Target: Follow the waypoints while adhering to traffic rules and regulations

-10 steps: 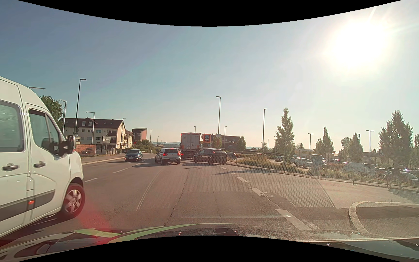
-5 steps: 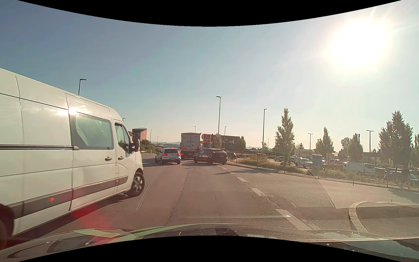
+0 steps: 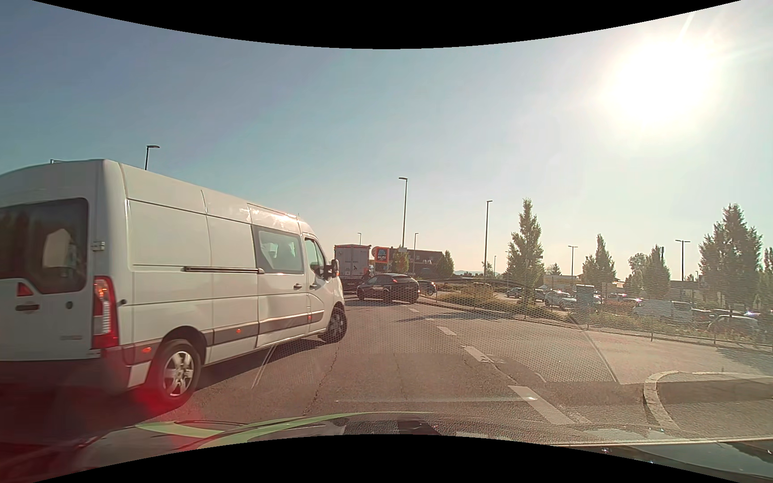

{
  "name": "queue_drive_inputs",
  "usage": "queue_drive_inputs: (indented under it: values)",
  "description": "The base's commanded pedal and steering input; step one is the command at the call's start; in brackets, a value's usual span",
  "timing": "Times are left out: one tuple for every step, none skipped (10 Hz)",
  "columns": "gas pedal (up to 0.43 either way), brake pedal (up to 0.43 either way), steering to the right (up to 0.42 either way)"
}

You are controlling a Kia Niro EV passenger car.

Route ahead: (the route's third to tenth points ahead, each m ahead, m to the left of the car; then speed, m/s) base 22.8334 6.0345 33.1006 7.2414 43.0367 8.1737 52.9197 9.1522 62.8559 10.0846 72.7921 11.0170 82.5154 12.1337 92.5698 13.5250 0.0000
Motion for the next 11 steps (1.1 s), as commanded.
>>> queue_drive_inputs:
  values:
    - [0.000, 0.238, -0.019]
    - [0.000, 0.232, -0.019]
    - [0.000, 0.232, -0.019]
    - [0.000, 0.232, -0.019]
    - [0.000, 0.232, -0.019]
    - [0.000, 0.232, -0.019]
    - [0.000, 0.232, -0.019]
    - [0.000, 0.232, -0.019]
    - [0.000, 0.232, -0.019]
    - [0.000, 0.232, -0.019]
    - [0.000, 0.232, -0.019]
